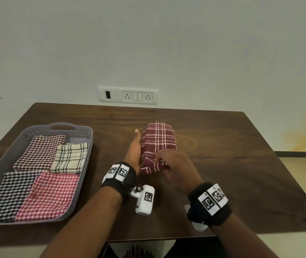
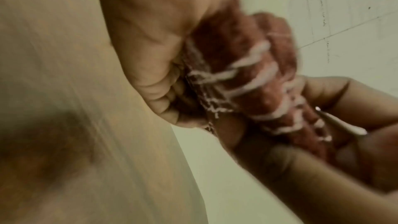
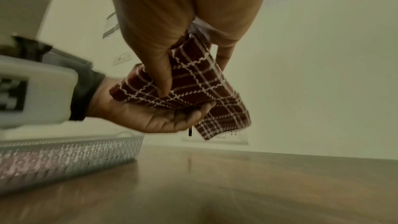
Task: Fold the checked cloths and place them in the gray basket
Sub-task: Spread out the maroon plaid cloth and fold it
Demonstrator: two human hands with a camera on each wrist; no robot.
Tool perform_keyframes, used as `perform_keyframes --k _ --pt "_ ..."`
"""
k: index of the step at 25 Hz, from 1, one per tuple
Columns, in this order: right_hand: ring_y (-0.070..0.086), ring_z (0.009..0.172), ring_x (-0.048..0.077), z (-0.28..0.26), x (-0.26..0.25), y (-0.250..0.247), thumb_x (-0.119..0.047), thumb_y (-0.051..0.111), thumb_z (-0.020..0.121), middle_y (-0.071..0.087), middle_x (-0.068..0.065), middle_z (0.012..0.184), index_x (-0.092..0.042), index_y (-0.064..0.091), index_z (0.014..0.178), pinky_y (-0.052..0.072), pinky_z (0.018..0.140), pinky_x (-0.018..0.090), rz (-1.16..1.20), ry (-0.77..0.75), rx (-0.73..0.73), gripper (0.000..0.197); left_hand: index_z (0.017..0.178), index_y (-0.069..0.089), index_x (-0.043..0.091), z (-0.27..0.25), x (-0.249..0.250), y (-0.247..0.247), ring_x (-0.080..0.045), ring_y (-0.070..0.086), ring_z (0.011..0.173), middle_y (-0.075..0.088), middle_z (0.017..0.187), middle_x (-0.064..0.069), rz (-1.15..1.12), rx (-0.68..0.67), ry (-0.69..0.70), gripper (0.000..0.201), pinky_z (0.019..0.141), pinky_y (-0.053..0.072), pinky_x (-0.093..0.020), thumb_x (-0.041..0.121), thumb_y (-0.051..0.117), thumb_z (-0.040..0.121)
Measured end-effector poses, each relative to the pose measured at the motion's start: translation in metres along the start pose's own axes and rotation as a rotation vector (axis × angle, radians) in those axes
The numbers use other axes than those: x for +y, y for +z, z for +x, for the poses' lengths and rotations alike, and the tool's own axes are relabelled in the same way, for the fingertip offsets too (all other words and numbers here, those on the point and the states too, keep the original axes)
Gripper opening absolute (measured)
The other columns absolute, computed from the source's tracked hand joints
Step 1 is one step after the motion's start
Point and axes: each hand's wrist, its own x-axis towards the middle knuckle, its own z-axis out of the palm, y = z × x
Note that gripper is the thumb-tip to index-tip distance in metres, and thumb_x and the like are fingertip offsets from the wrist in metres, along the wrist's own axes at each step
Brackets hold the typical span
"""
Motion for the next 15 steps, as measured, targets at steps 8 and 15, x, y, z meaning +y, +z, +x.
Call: perform_keyframes --k 8,15 --pt "0.063 0.091 0.027 -0.077 0.003 0.057 -0.012 0.055 0.073 0.068 0.003 0.097 -0.016 0.062 0.100 0.050 0.082 0.038 -0.159 -0.027 -0.369 0.028 0.118 0.060 0.027 -0.014 -0.048 -0.066 -0.008 0.061 0.112 0.064 0.122 0.006 0.888 0.308 0.609 0.027 0.096 0.048 -0.029 0.041 0.055 0.097" --pt "0.064 0.105 0.003 -0.068 -0.011 0.027 -0.011 0.066 0.088 0.068 -0.009 0.120 -0.030 0.058 0.128 0.051 0.088 0.014 0.266 0.172 -0.158 0.044 0.117 0.066 0.025 -0.018 -0.055 -0.062 -0.021 0.067 0.108 0.071 0.116 -0.008 0.941 -0.065 -0.033 0.081 0.104 0.046 -0.045 0.079 0.016 0.085"
